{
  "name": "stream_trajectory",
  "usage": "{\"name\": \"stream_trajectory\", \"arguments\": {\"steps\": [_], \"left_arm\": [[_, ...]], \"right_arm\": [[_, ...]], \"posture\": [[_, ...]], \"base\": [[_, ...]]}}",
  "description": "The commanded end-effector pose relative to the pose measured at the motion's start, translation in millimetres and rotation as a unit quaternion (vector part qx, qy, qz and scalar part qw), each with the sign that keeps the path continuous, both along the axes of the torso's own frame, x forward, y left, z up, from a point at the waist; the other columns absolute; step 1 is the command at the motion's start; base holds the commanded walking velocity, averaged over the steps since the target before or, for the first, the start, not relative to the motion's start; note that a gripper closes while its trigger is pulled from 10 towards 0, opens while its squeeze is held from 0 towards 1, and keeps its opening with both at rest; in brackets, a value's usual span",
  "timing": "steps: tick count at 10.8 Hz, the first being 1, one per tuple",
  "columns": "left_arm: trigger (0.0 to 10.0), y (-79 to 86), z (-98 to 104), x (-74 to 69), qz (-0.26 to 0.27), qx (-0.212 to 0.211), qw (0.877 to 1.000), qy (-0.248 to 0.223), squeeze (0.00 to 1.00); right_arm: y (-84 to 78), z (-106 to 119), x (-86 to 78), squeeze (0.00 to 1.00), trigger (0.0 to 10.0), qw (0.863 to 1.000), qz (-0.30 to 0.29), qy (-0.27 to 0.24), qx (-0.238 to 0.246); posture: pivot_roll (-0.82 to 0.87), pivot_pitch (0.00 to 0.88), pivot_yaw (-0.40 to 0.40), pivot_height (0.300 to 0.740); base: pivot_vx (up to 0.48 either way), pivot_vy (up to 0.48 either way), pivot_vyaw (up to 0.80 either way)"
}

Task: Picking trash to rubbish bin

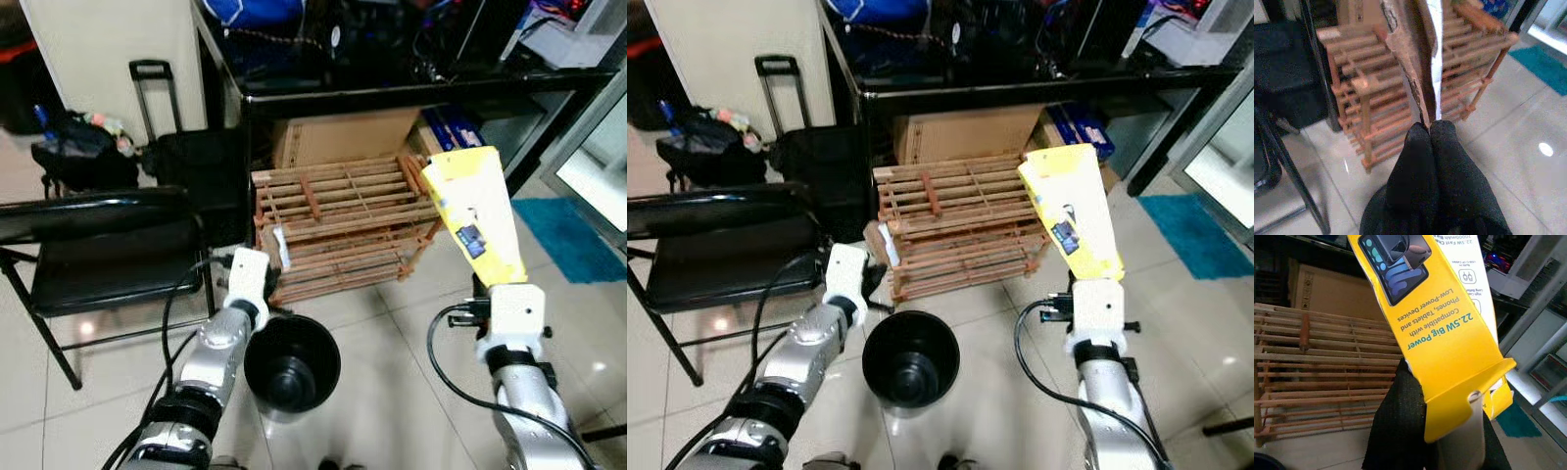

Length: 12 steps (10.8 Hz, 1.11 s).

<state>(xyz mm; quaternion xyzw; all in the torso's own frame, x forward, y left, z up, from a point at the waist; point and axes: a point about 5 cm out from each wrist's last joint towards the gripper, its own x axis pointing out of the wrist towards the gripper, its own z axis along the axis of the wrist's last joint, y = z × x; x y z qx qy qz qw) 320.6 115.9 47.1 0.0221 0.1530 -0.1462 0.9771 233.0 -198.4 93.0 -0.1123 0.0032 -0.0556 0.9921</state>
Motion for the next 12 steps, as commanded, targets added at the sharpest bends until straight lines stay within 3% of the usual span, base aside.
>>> {"name": "stream_trajectory", "arguments": {"steps": [1, 4, 7, 10, 12], "left_arm": [[10.0, -8.3, -4.5, -1.1, -0.009, 0.009, 1.0, 0.009, 0.0], [10.0, -9.5, -26.2, -10.3, -0.003, 0.024, 0.998, 0.054, 0.0], [10.0, -7.4, -40.2, -17.2, -0.003, 0.053, 0.995, 0.085, 0.0], [10.0, -8.9, -34.7, -9.5, -0.001, 0.076, 0.994, 0.079, 0.0], [10.0, 0.1, -35.3, -7.6, 0.021, 0.096, 0.992, 0.081, 0.0]], "right_arm": [[-8.0, 1.3, -6.0, 0.0, 10.0, 1.0, -0.009, 0.007, 0.0], [3.6, 7.5, -23.3, 0.0, 10.0, 1.0, 0.01, 0.022, 0.008], [31.6, 26.4, -28.9, 0.0, 10.0, 0.996, 0.082, 0.012, 0.026], [35.8, 28.0, -30.3, 0.0, 10.0, 0.996, 0.082, 0.016, 0.026], [35.0, 29.5, -30.9, 0.0, 10.0, 0.996, 0.078, 0.018, 0.025]], "posture": [[0.17, 0.176, -0.135, 0.74], [0.09, 0.237, -0.148, 0.74], [0.05, 0.246, -0.129, 0.74], [0.04, 0.225, -0.106, 0.74], [0.03, 0.225, -0.108, 0.74]], "base": [[0.0, 0.0, 0.0], [0.0, 0.0, 0.0], [0.0, 0.0, 0.0], [0.0, 0.0, 0.0], [0.0, 0.0, 0.0]]}}
